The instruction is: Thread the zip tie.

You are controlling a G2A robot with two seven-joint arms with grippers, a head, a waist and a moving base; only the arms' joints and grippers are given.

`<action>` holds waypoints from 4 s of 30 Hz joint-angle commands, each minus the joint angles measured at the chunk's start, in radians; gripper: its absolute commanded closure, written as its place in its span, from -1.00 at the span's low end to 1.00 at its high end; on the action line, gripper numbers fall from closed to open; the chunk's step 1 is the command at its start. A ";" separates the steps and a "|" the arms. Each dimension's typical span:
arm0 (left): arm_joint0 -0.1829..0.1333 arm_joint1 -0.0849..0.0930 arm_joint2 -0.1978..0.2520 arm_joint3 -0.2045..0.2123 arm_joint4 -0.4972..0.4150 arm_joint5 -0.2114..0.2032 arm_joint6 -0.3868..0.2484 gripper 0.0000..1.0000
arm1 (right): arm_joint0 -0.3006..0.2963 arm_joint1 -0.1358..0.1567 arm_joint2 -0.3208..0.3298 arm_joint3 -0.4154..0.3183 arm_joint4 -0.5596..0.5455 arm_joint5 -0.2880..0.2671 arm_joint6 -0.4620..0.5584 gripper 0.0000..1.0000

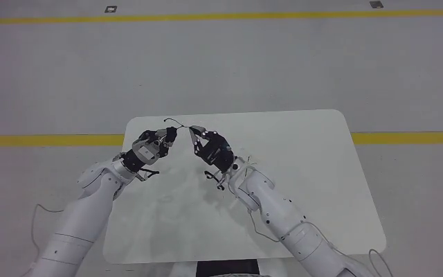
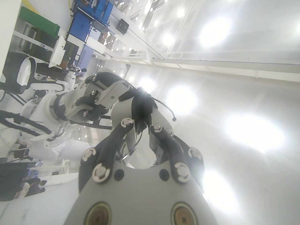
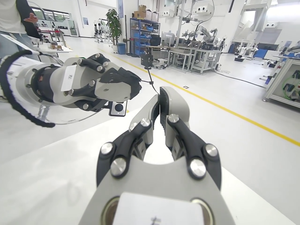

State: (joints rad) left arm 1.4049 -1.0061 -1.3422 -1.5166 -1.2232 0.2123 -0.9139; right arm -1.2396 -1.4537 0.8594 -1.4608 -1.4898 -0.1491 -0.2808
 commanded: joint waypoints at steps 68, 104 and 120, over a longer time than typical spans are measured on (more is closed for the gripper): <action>0.000 0.000 0.000 0.000 0.000 0.000 0.000 1.00 | -0.096 0.049 0.159 -0.045 -0.080 0.048 0.140 -1.00; -0.042 0.000 -0.001 -0.036 -0.074 0.083 -0.287 1.00 | -0.240 0.082 0.474 -0.208 0.456 -0.007 0.228 -1.00; -0.042 0.000 -0.001 -0.036 -0.074 0.083 -0.287 1.00 | -0.240 0.082 0.474 -0.208 0.456 -0.007 0.228 -1.00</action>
State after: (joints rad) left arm 1.3631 -1.0062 -1.3436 -1.5526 -1.2972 0.2954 -1.2006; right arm -1.4799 -1.3715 1.3336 -1.6692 -1.0335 -0.1557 -0.0528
